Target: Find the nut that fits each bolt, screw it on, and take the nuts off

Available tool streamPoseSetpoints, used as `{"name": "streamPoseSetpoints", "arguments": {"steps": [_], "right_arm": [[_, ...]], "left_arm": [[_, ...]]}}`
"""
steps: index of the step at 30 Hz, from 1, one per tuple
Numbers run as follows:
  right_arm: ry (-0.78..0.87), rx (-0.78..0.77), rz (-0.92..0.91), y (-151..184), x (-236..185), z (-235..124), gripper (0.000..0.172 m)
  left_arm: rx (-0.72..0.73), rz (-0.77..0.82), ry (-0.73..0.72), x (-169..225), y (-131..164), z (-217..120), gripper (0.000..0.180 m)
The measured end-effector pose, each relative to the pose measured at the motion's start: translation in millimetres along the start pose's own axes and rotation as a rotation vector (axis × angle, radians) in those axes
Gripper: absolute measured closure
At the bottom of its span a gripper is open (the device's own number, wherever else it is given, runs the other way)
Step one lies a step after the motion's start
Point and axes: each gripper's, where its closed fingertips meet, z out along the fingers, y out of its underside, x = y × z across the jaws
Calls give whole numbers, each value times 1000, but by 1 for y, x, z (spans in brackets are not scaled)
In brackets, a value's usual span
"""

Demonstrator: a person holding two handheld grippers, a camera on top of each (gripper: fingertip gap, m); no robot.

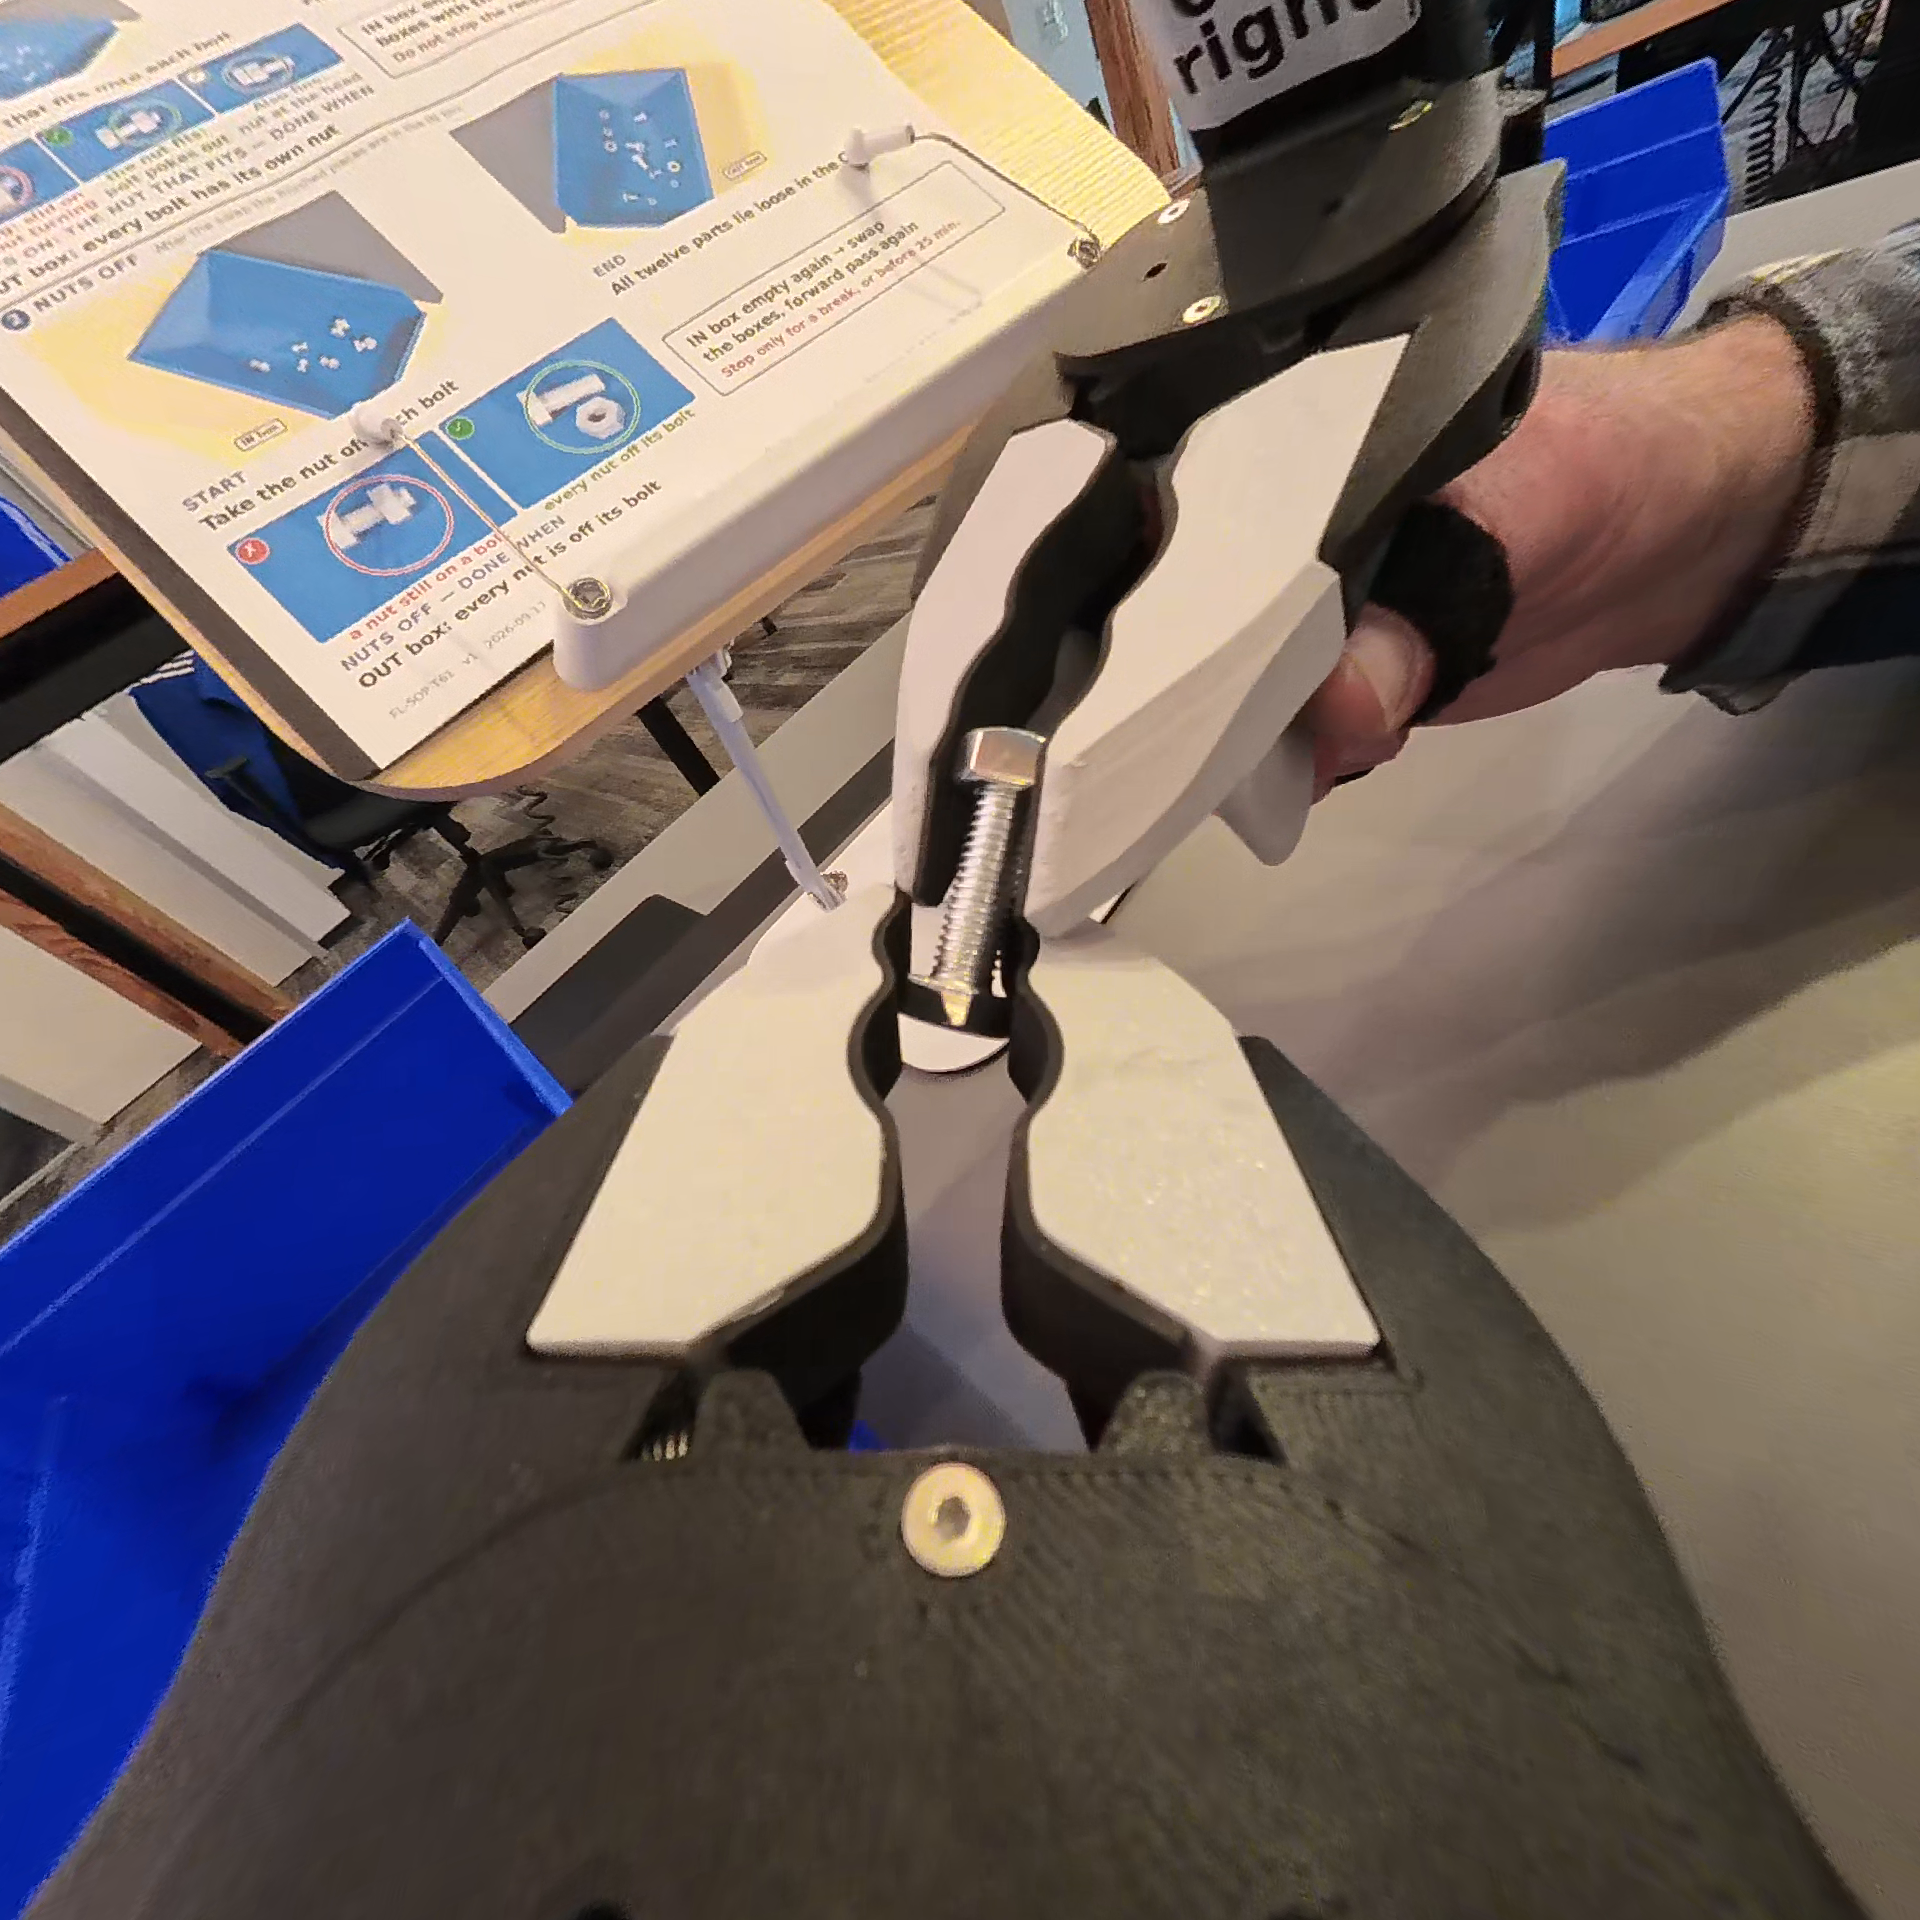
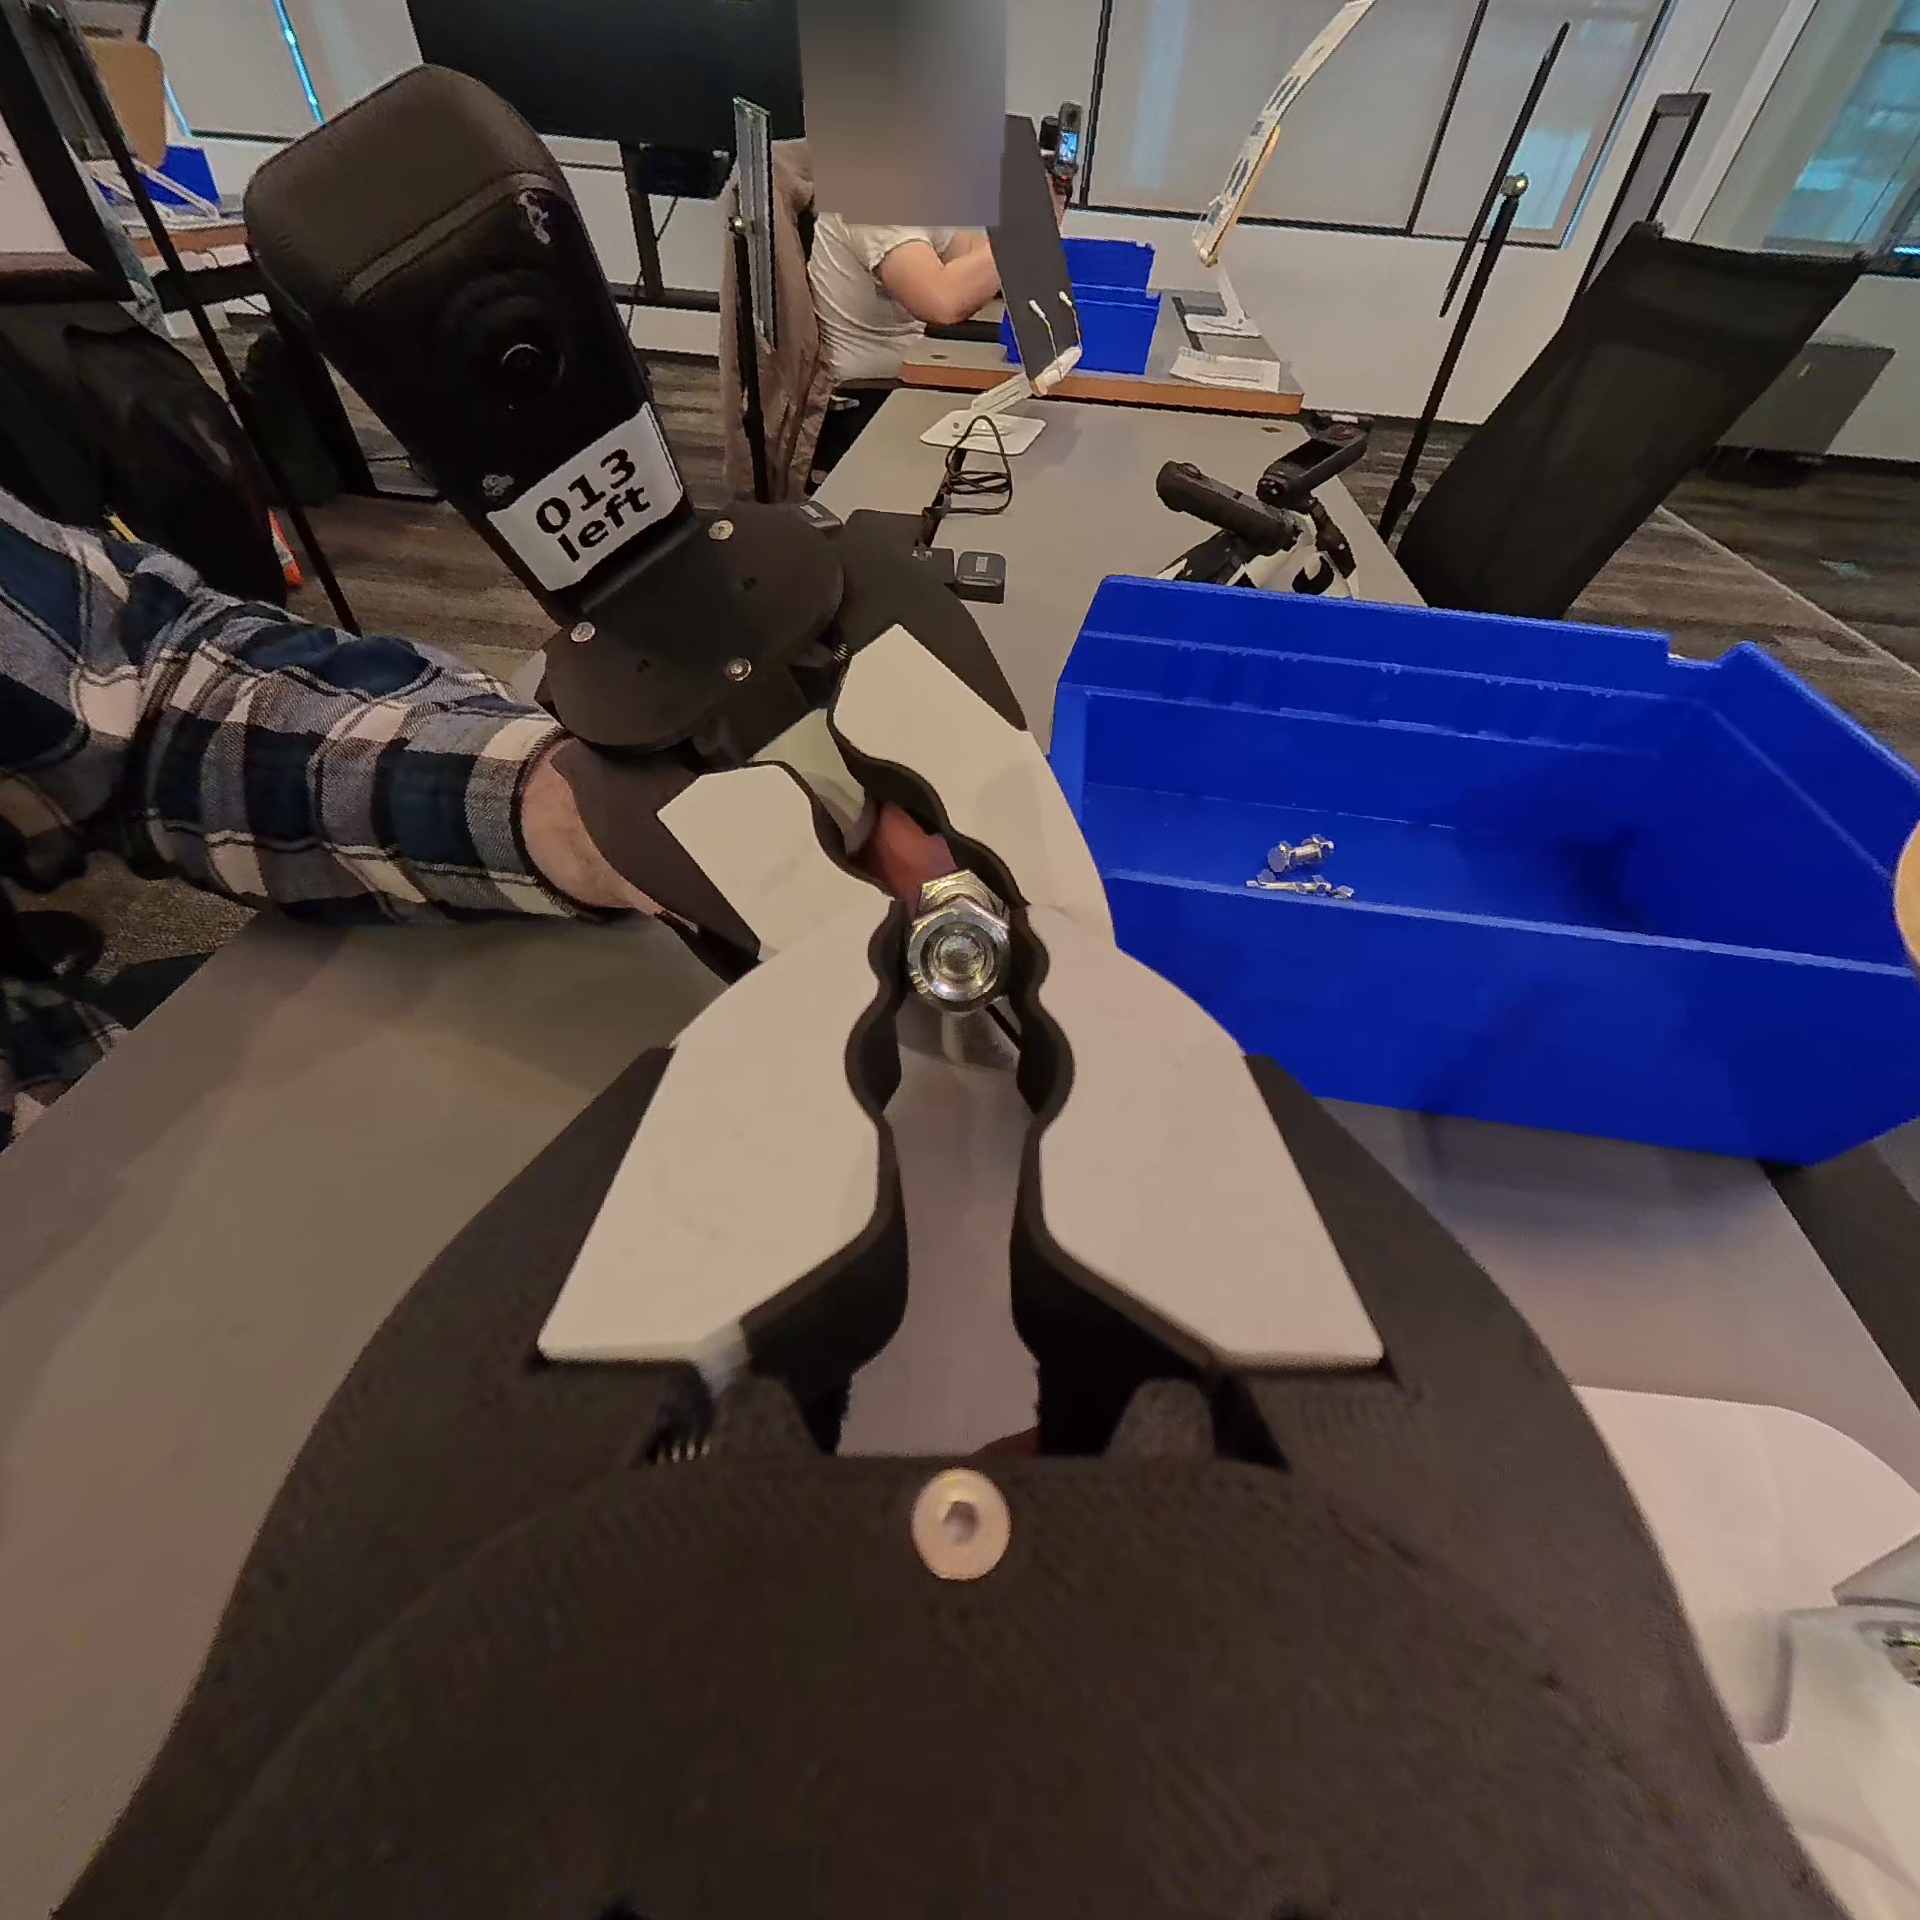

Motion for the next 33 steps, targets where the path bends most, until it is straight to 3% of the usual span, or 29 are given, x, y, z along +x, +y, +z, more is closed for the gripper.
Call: {"name": "streamPoseSetpoints", "arguments": {"steps": [13, 19, 23, 29, 33], "right_arm": [[46, -33, -41, 2, 1, 2, 153], [67, -58, -89, 4, 1, 3, 153], [50, -84, -172, 4, -4, 2, 153], [-59, -142, -320, 5, -27, 0, 152], [-171, -157, -398, 5, -49, -4, 152]], "left_arm": [[-37, 47, -9, -2, 4, 0, 165], [-57, -20, 60, 2, 7, 1, 166], [-58, -120, 199, 13, 7, -1, 166], [-25, -336, 560, 46, 0, -13, 166], [28, -392, 767, 70, -9, -25, 166]]}}
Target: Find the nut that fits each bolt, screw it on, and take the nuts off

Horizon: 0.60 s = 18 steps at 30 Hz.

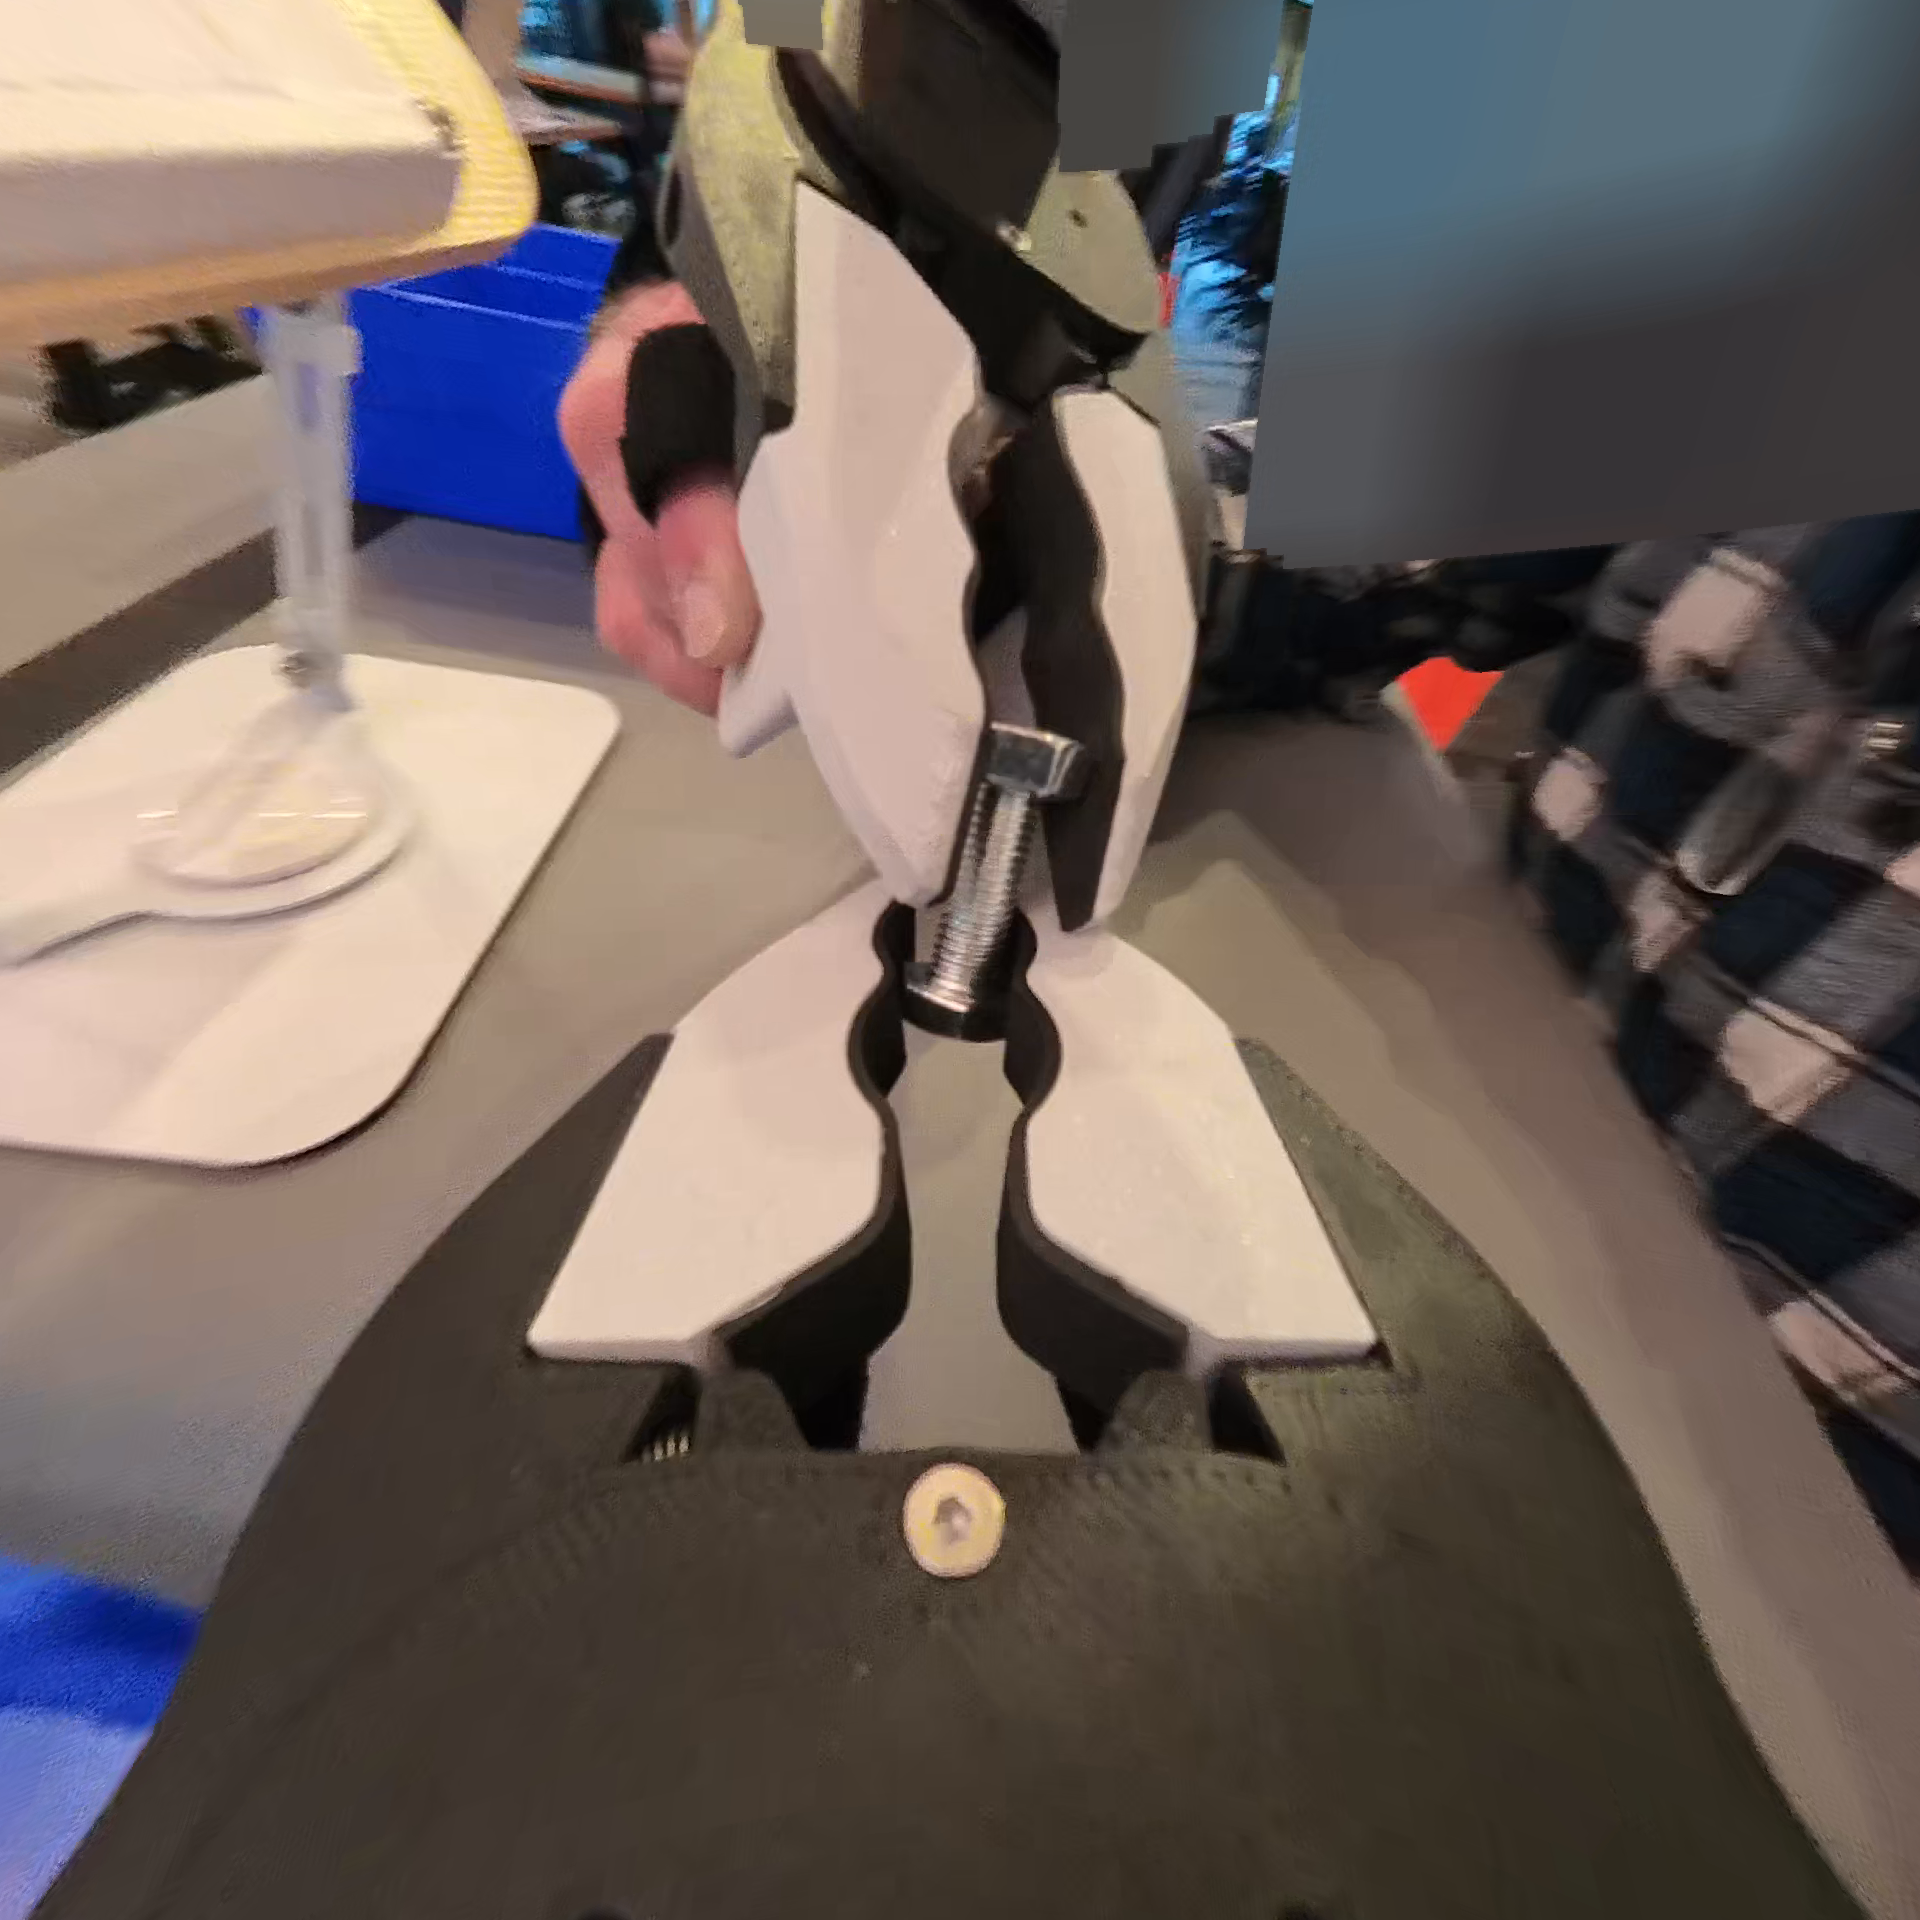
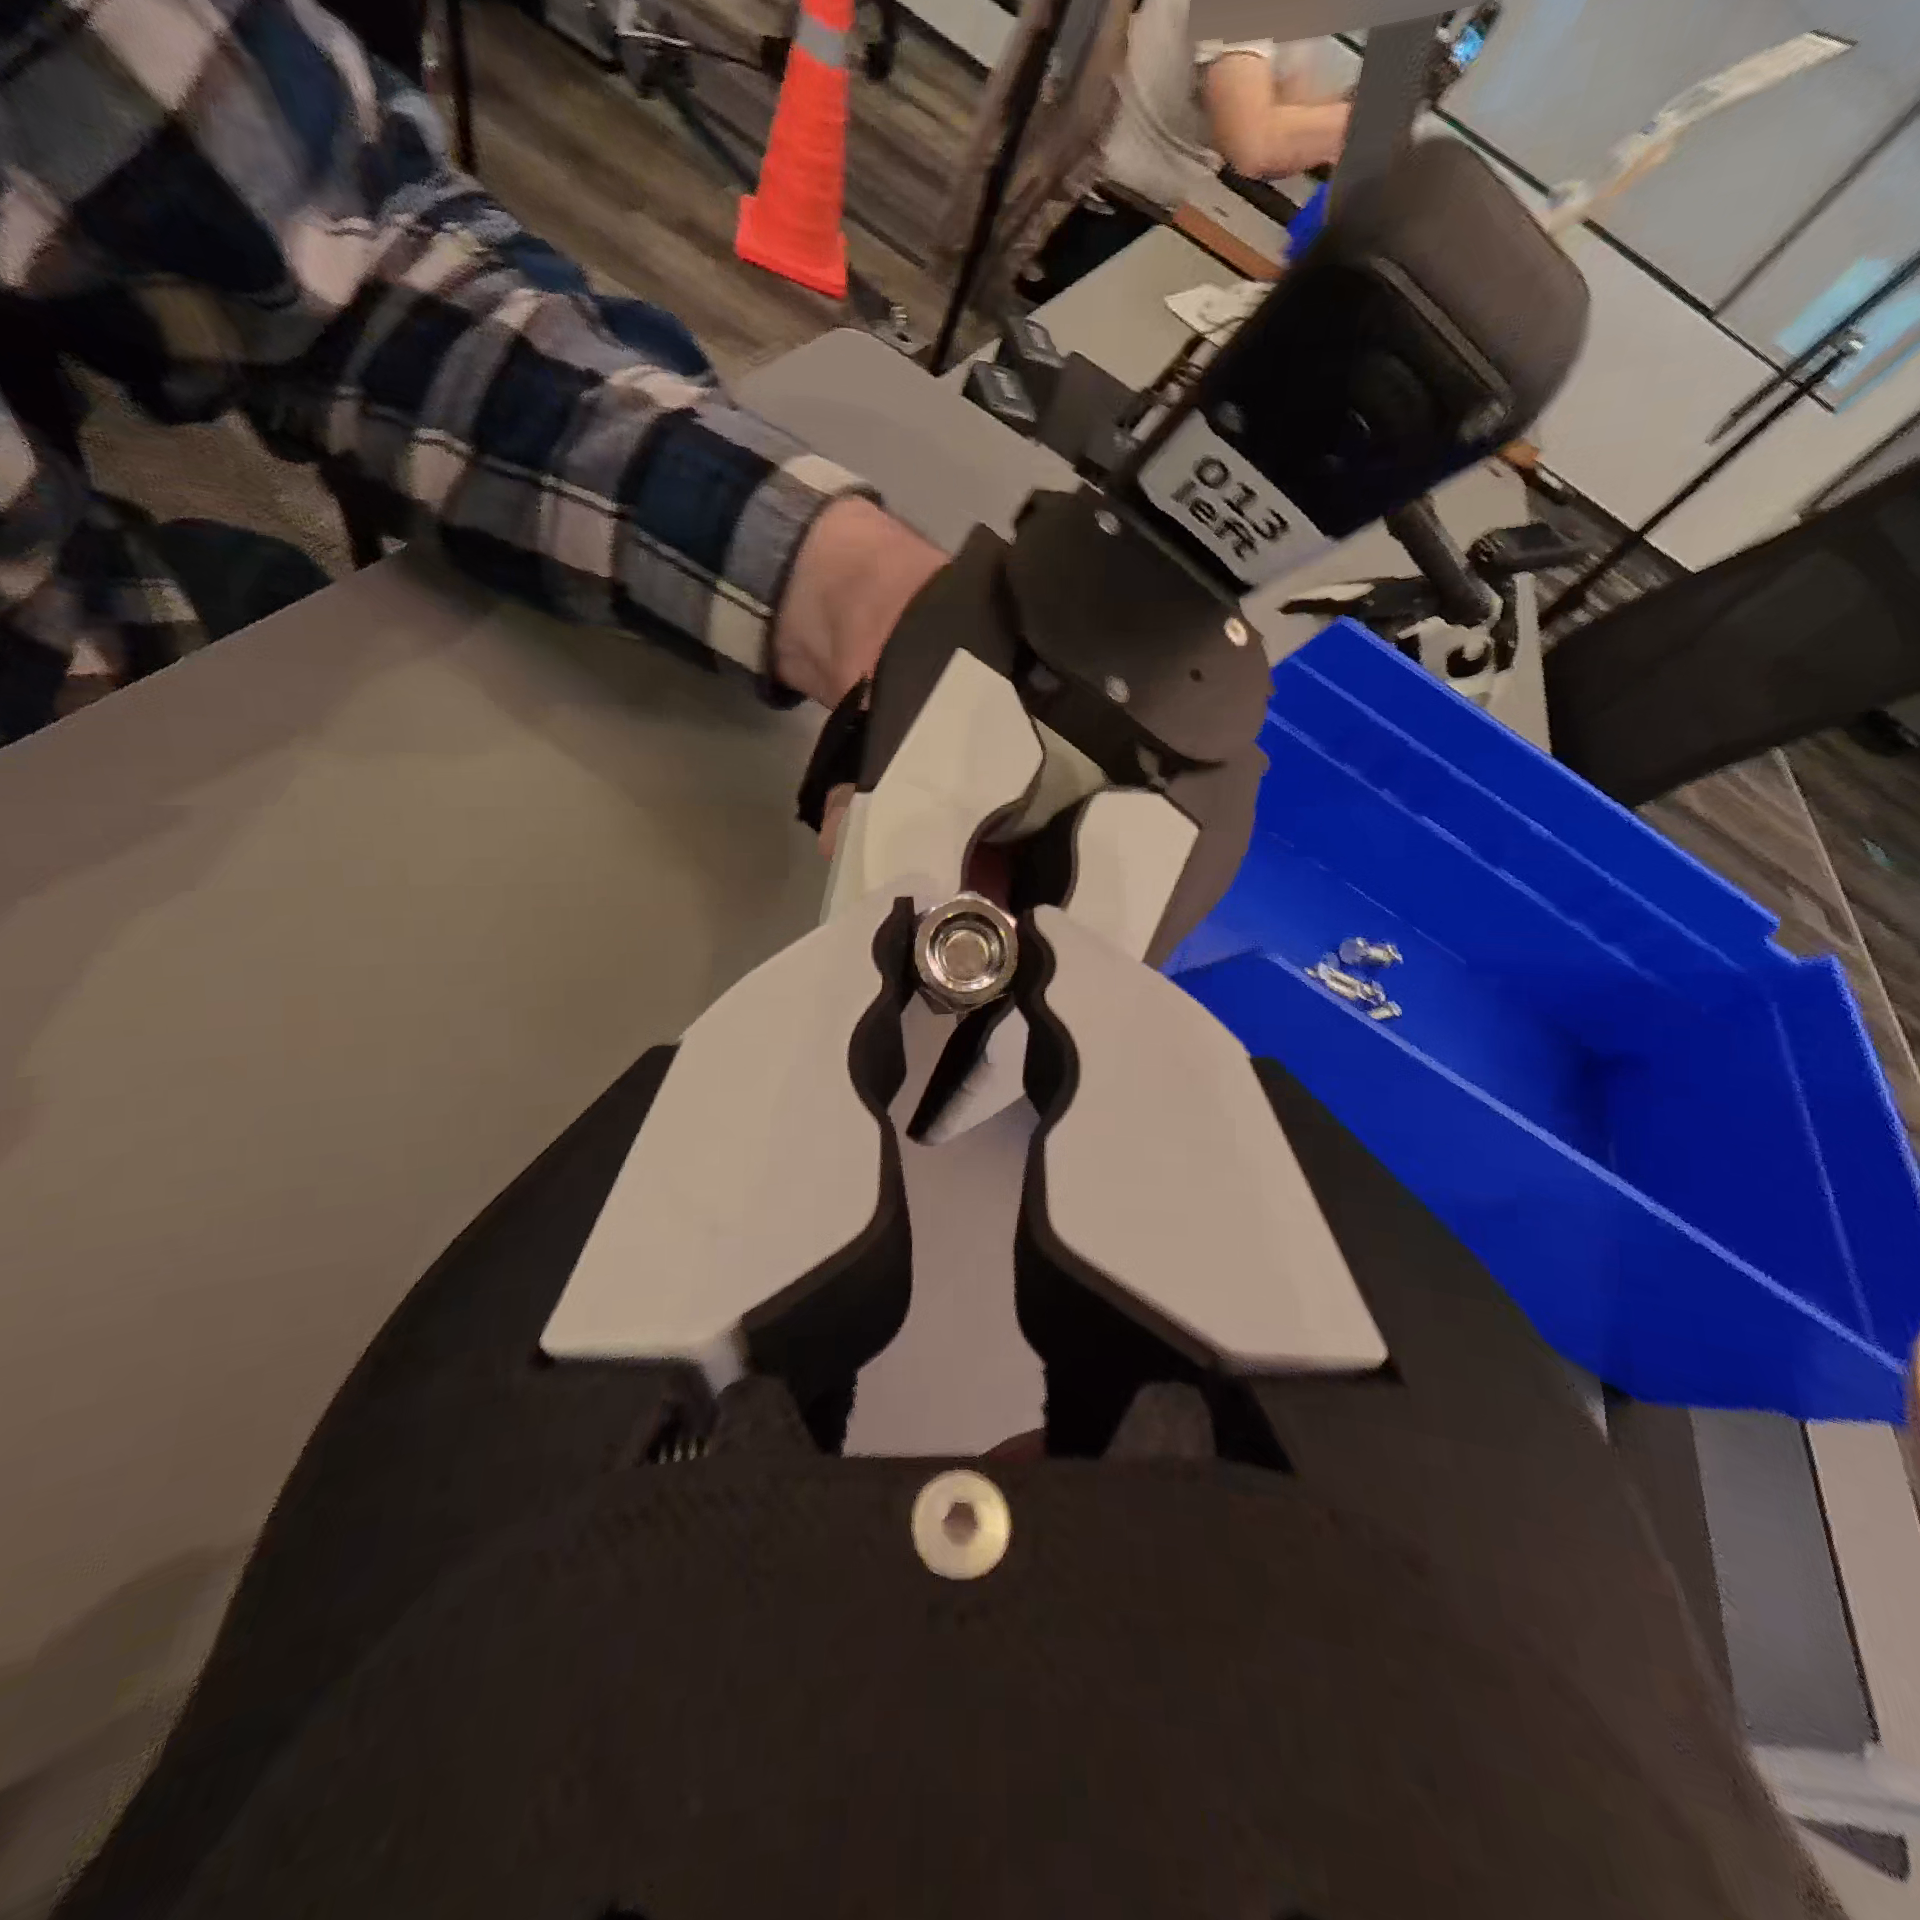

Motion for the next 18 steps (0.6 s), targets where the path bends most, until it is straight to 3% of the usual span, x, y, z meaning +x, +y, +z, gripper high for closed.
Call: {"name": "streamPoseSetpoints", "arguments": {"steps": [9, 13, 18], "right_arm": [[-244, -22, -158, -16, -55, -1, 152], [-295, -42, -176, -17, -67, 0, 152], [-246, -28, -117, -16, -52, -1, 152]], "left_arm": [[-9, -81, 476, 65, 10, 12, 166], [-27, -83, 548, 77, 14, 14, 166], [22, -82, 456, 61, 7, 11, 165]]}}
